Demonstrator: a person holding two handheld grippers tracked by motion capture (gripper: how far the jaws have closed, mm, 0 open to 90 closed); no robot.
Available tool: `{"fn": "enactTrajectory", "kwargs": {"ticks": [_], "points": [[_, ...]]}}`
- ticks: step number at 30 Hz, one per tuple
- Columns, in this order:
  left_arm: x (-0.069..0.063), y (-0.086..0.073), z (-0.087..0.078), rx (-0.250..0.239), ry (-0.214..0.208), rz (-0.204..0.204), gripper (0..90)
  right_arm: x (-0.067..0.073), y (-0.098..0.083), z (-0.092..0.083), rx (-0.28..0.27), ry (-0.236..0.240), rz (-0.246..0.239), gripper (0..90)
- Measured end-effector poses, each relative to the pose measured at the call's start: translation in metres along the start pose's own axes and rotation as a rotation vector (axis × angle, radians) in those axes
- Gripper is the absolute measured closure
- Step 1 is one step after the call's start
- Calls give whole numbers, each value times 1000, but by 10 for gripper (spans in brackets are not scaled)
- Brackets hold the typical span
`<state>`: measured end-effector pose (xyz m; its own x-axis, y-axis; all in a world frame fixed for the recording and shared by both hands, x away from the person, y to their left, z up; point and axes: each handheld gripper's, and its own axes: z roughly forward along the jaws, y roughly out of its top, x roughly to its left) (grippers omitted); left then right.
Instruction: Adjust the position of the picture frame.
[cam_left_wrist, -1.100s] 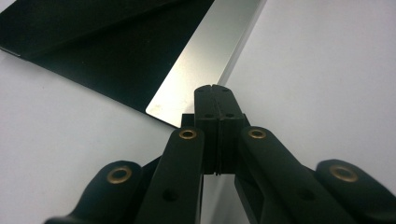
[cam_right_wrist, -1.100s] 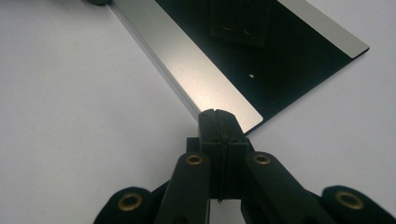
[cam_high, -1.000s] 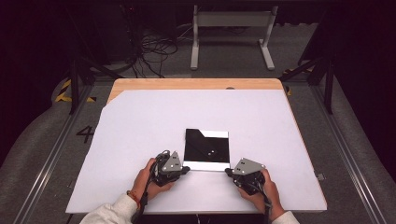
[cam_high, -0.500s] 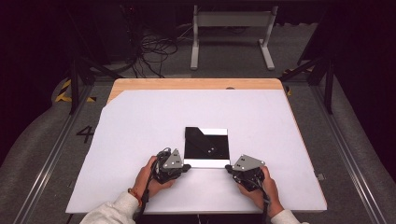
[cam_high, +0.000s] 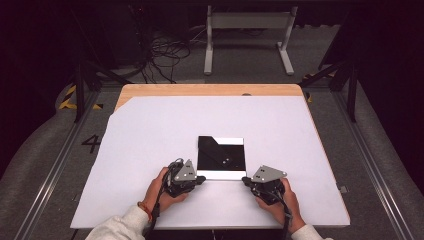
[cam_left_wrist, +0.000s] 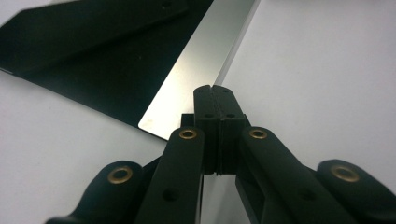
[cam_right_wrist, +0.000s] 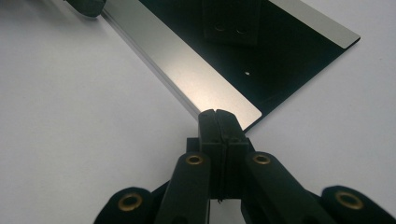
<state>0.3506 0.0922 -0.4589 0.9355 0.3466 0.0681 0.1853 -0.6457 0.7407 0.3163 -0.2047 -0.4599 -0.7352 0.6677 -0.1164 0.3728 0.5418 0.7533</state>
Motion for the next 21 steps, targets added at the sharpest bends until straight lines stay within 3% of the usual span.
{"fn": "enactTrajectory", "kwargs": {"ticks": [2, 5, 7, 9, 11, 21], "points": [[0, 2, -8, -24, 9, 7, 880, -1, 0, -4, -19, 17, 18, 900], [0, 1, -25, -63, 19, 6, 861, -3, 1, -7, -28, 5, 18, 900], [0, 1, -32, -77, 34, 3, 833, -5, 1, -9, -45, 30, 49, 892], [1, -3, -43, -97, 54, -7, 809, -4, 2, -10, -43, 14, 29, 883], [2, -10, -53, -90, 88, -8, 767, -2, 2, -10, -36, 2, 14, 872], [4, -25, -63, -62, 134, -26, 549, 2, 6, -10, -32, 0, -20, 801]]}}
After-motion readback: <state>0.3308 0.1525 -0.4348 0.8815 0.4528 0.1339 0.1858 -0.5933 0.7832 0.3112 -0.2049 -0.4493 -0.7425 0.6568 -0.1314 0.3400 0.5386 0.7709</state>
